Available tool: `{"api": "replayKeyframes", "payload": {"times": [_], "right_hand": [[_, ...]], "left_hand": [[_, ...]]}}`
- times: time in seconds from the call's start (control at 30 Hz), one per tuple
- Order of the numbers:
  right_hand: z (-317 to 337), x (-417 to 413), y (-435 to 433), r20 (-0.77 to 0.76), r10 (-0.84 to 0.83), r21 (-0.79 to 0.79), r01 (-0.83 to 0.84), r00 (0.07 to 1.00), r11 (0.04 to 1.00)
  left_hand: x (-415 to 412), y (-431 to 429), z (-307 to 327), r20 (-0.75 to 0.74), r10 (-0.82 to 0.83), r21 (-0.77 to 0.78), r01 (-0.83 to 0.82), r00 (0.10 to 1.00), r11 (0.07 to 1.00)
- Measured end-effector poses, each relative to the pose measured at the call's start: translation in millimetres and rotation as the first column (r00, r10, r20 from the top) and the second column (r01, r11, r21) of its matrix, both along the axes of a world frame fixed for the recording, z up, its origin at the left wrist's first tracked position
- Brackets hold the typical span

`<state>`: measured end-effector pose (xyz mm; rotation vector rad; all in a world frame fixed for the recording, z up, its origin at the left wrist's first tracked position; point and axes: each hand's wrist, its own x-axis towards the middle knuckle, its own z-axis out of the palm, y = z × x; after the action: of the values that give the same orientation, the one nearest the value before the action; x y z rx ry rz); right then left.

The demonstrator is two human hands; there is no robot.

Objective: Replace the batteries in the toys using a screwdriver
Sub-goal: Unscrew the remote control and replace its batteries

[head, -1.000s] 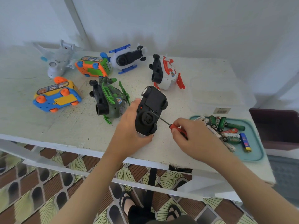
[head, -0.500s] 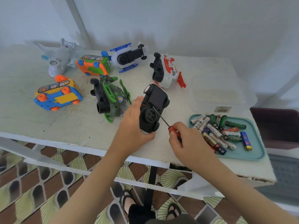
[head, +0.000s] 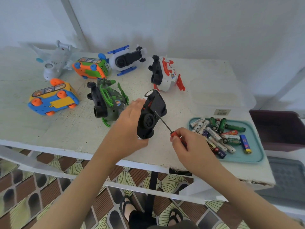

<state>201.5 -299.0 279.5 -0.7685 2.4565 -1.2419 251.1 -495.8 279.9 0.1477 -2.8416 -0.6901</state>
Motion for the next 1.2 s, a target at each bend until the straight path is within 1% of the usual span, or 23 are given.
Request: {"api": "replayKeyframes", "payload": {"times": [0.17,0.27,0.33,0.37,0.47,0.57,0.63,0.7,0.8,0.9,0.97,1.03,1.07,1.17,1.2], "right_hand": [[-2.9,1.2,0.0,0.087,-0.02,-0.035,0.023,0.996,0.999],[-2.0,1.8,-1.1,0.159,-0.029,-0.078,0.042,0.987,0.996],[0.3,0.3,-1.8,0.198,-0.033,-0.091,0.052,0.98,0.994],[1.5,-0.9,-2.2,0.215,-0.038,-0.094,0.059,0.976,0.994],[4.2,-3.4,-2.8,0.277,-0.061,-0.105,0.093,0.959,0.99],[5.4,-2.5,-2.6,0.335,-0.09,-0.103,0.131,0.938,0.986],[6.0,-1.2,-1.8,0.375,-0.114,-0.099,0.162,0.92,0.982],[7.0,-0.4,-0.2,0.41,-0.138,-0.091,0.191,0.902,0.977],[8.0,-1.1,3.4,0.439,-0.166,-0.065,0.215,0.883,0.974],[7.7,-3.1,7.1,0.47,-0.173,-0.042,0.218,0.865,0.975],[7.2,-4.6,8.5,0.516,-0.16,-0.045,0.213,0.842,0.976],[6.7,-5.7,9.5,0.549,-0.15,-0.052,0.213,0.822,0.976],[6.5,-6.2,10.0,0.555,-0.146,-0.055,0.211,0.819,0.976],[7.8,-7.7,10.8,0.559,-0.133,-0.062,0.202,0.818,0.977],[8.6,-8.5,10.9,0.562,-0.13,-0.066,0.201,0.817,0.977]], "left_hand": [[-2.7,-4.9,17.5,0.066,-0.061,-0.155,0.071,0.996,0.985],[-6.4,-3.9,25.4,0.098,-0.083,-0.294,0.109,0.992,0.95],[-8.8,-1.3,27.9,0.122,-0.103,-0.443,0.147,0.987,0.885],[-11.2,-0.9,26.9,0.112,-0.114,-0.504,0.155,0.987,0.85],[-18.8,0.4,25.4,0.064,-0.148,-0.635,0.154,0.987,0.757],[-24.9,15.5,41.4,0.094,-0.166,-0.741,0.18,0.982,0.647],[-29.1,22.3,44.8,0.119,-0.166,-0.769,0.197,0.979,0.609],[-34.2,22.3,43.5,0.13,-0.188,-0.76,0.22,0.973,0.612],[-37.8,18.0,38.7,0.136,-0.208,-0.787,0.233,0.969,0.572],[-36.7,21.6,45.6,0.161,-0.237,-0.782,0.27,0.958,0.561],[-37.2,19.9,44.5,0.152,-0.225,-0.798,0.254,0.962,0.547],[-37.9,16.9,41.5,0.118,-0.242,-0.786,0.239,0.963,0.569],[-37.6,18.1,43.2,0.115,-0.243,-0.785,0.238,0.963,0.572],[-34.7,15.2,45.6,0.106,-0.209,-0.814,0.206,0.972,0.543],[-33.4,11.3,44.0,0.11,-0.185,-0.807,0.196,0.977,0.557]]}}
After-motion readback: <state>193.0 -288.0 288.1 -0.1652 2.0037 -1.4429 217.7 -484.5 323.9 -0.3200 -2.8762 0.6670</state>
